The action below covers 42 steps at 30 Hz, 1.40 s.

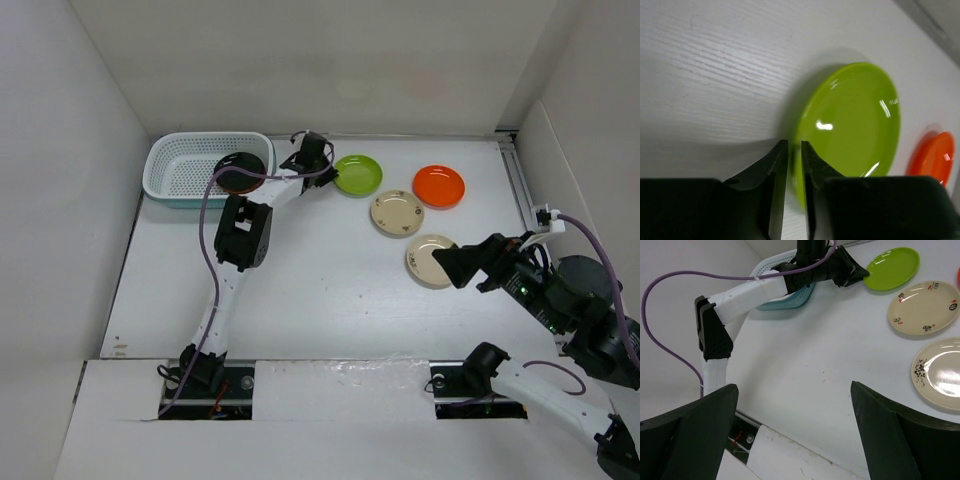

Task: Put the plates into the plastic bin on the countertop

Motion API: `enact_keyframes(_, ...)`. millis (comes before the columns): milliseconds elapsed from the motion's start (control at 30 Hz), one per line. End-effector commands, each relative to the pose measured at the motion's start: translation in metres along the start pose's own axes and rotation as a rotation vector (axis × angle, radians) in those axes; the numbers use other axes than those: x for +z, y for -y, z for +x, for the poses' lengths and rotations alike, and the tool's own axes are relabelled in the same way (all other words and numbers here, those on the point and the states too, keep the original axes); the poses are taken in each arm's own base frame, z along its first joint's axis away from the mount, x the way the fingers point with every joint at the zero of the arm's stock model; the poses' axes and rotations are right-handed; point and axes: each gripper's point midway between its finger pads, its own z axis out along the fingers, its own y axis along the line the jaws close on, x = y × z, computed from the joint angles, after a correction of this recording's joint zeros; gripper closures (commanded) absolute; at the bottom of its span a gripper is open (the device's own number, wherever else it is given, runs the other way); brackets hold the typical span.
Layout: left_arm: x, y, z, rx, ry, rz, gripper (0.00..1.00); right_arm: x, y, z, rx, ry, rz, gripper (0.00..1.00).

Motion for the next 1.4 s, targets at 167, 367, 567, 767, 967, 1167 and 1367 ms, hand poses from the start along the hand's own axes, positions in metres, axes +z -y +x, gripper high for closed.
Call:
enact_keyframes(167, -0.02, 0.02, -0.009, 0.017, -0.006, 0.032, 1.0, -0.009, -0.001, -0.016, 0.01, 0.056, 0.009, 0.0)
enact_keyframes(367, -0.124, 0.096, -0.086, 0.085, 0.187, 0.151, 1.0, -0.007, 0.003, -0.014, -0.001, 0.054, 0.022, 0.0)
enact_keyframes(567, -0.218, 0.075, -0.149, 0.076, 0.284, 0.127, 1.0, -0.004, -0.003, -0.019, -0.003, 0.075, -0.005, 0.0)
enact_keyframes(767, -0.263, -0.051, -0.196, -0.096, 0.338, -0.004, 1.0, 0.004, -0.014, -0.018, -0.029, 0.066, -0.052, 0.0)
enact_keyframes(967, -0.272, -0.136, -0.226, -0.203, 0.417, -0.034, 1.0, 0.018, -0.023, -0.021, -0.055, 0.066, -0.078, 0.0)
enact_keyframes(1167, -0.238, -0.167, -0.235, -0.204, 0.349, -0.09, 1.0, 0.027, -0.027, -0.014, -0.068, 0.035, -0.098, 0.0)
enact_keyframes(1367, -0.212, -0.192, -0.23, -0.217, 0.312, -0.157, 1.0, 0.029, -0.027, -0.012, -0.059, 0.035, -0.098, 0.0)
